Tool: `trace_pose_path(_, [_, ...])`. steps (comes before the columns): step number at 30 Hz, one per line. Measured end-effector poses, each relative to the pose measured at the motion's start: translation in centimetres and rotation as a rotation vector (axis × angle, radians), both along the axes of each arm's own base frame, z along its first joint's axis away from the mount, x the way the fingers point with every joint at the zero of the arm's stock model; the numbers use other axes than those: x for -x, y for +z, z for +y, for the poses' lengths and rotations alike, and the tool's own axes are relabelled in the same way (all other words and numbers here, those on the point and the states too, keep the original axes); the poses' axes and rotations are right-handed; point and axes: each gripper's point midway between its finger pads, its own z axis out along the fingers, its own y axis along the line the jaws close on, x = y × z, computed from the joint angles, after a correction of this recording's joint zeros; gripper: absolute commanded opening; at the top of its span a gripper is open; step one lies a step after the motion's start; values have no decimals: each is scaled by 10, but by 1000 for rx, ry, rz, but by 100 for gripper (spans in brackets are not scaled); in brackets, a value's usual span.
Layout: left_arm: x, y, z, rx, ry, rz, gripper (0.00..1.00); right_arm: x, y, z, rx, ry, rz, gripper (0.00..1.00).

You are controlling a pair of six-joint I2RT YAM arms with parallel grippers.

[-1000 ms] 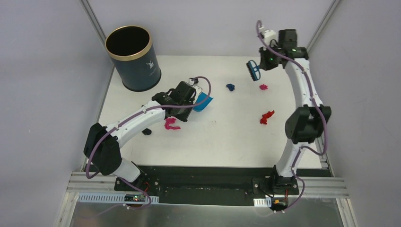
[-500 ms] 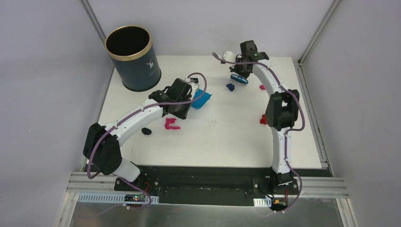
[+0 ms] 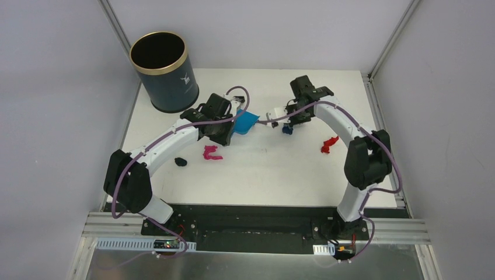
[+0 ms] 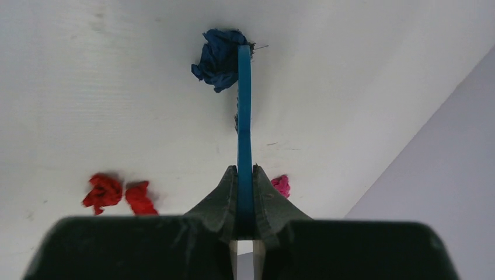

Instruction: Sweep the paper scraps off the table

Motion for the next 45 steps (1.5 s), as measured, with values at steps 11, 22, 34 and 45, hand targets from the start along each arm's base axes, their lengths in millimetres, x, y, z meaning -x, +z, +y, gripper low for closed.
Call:
trace_pose_path(11, [2,-4,0,-6,-9,20,0,87,51,-7,-148,-183,98,0])
trace_pose_path(22, [-18,2,42,-160,99,-79,0,12,134,83,-1089,-968,424,0])
trace_pose_path(34, [-23,5,54,-205,114,-109,0,-34,44,135,-1255,-1584,918,0])
trace_pose_path(45, [-23,5,55,-203,116,-107,0,-42,5,115,-1208,-1860,824,0])
